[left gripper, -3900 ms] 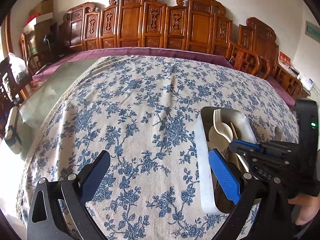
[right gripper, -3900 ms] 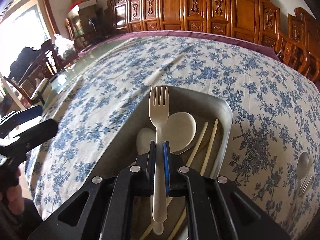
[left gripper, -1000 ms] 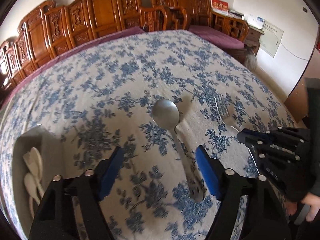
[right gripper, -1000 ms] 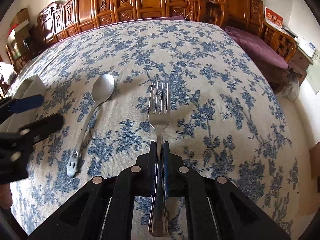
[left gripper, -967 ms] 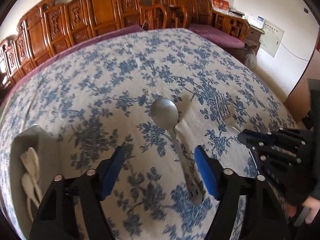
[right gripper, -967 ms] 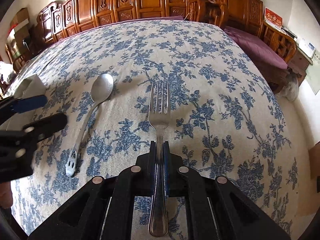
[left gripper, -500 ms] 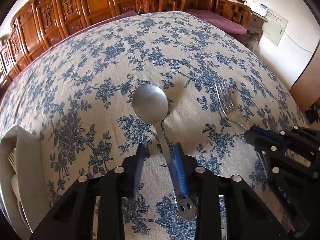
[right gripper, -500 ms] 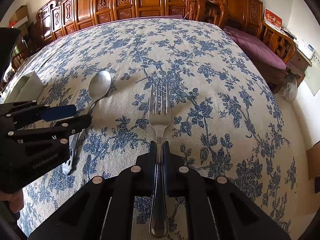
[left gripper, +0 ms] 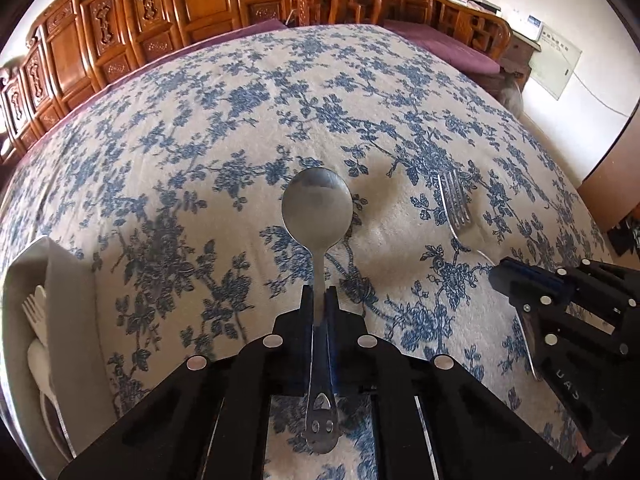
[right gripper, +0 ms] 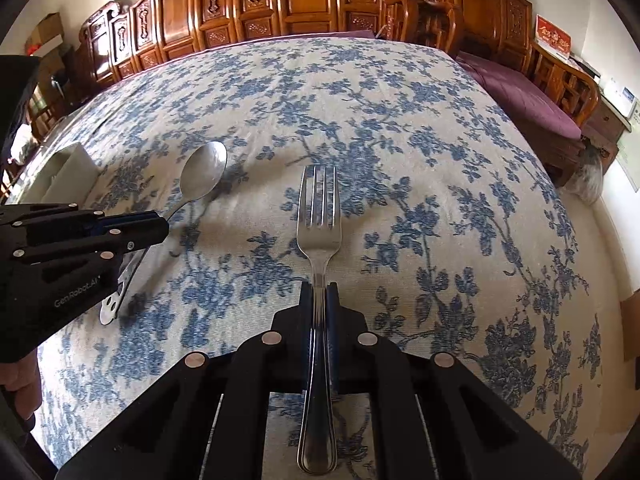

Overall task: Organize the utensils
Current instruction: 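Grasp the metal spoon by its handle with the left tool, then carry the metal spoon into the box and open the left tool while the right tool holds the fork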

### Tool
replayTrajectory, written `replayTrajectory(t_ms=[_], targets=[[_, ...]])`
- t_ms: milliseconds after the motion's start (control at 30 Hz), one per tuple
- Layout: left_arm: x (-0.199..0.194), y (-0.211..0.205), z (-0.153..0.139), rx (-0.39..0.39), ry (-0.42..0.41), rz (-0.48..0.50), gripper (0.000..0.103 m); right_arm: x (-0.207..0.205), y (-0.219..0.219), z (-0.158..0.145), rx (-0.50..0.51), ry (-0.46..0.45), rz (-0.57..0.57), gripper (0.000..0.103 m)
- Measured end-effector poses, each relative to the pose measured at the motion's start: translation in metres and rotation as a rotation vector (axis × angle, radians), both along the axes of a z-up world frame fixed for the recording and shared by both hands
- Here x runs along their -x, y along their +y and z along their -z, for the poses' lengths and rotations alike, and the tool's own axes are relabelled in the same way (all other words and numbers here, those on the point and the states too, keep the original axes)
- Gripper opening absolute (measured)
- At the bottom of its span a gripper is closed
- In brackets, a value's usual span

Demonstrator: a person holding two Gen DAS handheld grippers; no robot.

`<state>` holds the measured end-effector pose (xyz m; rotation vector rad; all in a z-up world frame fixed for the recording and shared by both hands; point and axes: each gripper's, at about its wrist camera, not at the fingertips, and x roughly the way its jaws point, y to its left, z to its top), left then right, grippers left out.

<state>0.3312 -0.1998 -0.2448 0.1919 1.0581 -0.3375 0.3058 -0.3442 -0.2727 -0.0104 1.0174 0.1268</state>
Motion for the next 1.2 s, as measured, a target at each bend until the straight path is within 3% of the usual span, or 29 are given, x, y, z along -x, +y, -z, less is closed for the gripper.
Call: replayTrajectory(t_ms=[333, 833, 1200], targets=[[0.008, 0.027, -0.027, 0.012, -0.048, -0.030, 0.005, 0.011, 0.033, -0.016, -0.009, -0.039, -0.079, 0.008], [0.022, 0.057, -0.048, 0.020, -0.084, -0.045, 0.005, 0.015, 0.056, -0.010, -0.005, -0.017, -0.135, 0.008], [0.034, 0.093, -0.073, 0.028, -0.126, -0.068, 0.005, 0.033, 0.095, -0.028, 0.000, -0.061, -0.226, 0.008]])
